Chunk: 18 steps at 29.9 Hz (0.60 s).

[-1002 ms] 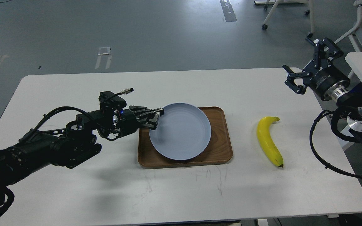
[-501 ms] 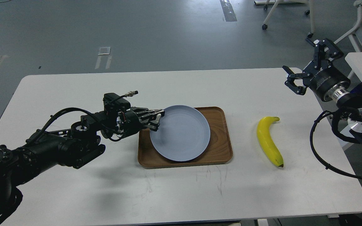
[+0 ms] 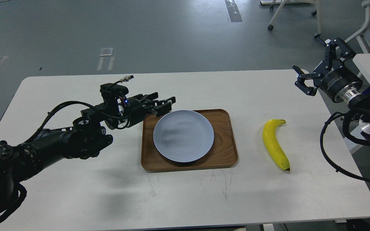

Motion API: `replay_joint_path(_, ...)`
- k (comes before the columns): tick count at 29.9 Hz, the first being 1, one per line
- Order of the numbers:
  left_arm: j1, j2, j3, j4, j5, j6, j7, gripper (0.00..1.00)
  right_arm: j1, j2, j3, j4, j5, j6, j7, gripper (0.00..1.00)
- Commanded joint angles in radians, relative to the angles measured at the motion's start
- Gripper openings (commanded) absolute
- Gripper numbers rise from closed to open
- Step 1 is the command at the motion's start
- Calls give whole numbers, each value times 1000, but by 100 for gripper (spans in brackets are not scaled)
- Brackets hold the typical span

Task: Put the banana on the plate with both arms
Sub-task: 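Open the left gripper and raise it away from the plate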

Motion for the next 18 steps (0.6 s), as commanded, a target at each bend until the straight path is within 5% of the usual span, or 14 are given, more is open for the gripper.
replay_joint_path(1,-98,-4,-2,-2,-247,-19,0,98,13,-13,-5,4,-9,3,2,100)
replay_joint_path(4,-170,-6,-6,-2,-418,-81,0,98,19,-25,-10,12,-20,4,2,100)
replay_joint_path(9,-261,7,-167,0,-762,-400,0,98,27,-52,-16,17,-169,3,2,100)
replay_joint_path(10,-261,10,-207,-2,-805,-432,33,98,27,-55,-16,17,-198,1,2,100)
replay_joint_path(14,-174,56,-508,-34,-997,-526,414,98,25,-91,-21,38,-385,-4,2,100)
replay_joint_path(16,-94,112,-613,-137,-1013,-548,508,98,24,-114,-21,66,-442,-4,2,100)
replay_joint_path(18,-42,155,-653,-245,-1013,-559,535,98,24,-127,-21,81,-470,-4,4,100)
